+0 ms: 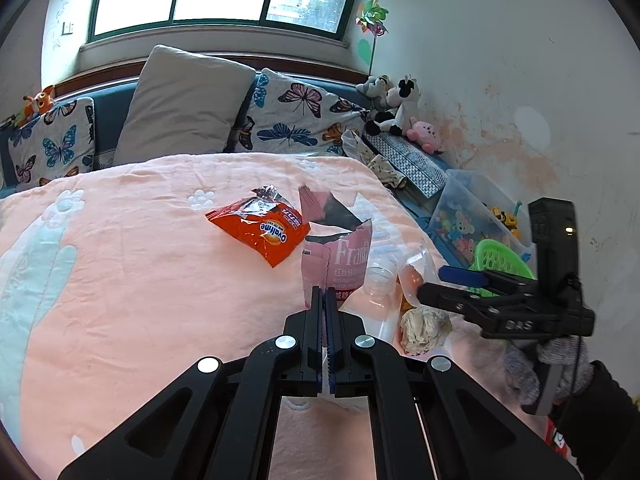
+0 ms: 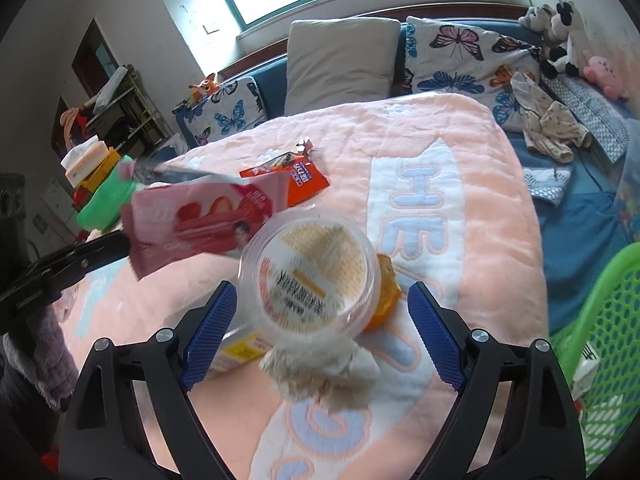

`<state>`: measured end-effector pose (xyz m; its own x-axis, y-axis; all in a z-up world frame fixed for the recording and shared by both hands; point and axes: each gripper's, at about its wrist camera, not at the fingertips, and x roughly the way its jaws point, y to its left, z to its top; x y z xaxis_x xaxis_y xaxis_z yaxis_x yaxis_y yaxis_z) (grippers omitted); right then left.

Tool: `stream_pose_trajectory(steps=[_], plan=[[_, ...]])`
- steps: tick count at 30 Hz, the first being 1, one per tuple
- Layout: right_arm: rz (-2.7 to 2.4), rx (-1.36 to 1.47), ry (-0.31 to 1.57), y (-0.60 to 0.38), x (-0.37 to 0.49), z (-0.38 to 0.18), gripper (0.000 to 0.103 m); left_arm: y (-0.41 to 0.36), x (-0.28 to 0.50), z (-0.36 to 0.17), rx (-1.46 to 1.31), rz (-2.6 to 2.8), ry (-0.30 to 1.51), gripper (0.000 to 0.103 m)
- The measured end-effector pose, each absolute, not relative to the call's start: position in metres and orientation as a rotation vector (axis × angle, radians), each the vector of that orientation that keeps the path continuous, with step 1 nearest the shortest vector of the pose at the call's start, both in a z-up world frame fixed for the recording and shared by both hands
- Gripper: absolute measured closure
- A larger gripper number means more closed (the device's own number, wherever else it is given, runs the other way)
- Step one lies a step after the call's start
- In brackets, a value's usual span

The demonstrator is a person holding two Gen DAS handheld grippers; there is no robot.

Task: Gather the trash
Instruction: 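Grasp the pink wafer packet with the left gripper while the right grasps the clear round cup, then carry both items over the green basket and open both grippers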

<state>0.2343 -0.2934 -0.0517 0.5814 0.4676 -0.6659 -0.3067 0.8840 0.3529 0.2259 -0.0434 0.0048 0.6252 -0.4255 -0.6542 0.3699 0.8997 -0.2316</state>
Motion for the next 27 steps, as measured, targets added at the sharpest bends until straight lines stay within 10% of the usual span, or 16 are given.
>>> stream_pose_trajectory(steps=[7, 27], plan=[[0.464, 0.206, 0.833, -0.288, 0.238, -0.050, 0.037, -0.041, 0.224, 0.010, -0.081, -0.454, 0.759, 0.101], [0.332, 0.205, 0.703, -0.344, 0.165, -0.010, 0.037, -0.098, 0.196, 0.042, -0.056, -0.576, 0.708, 0.101]])
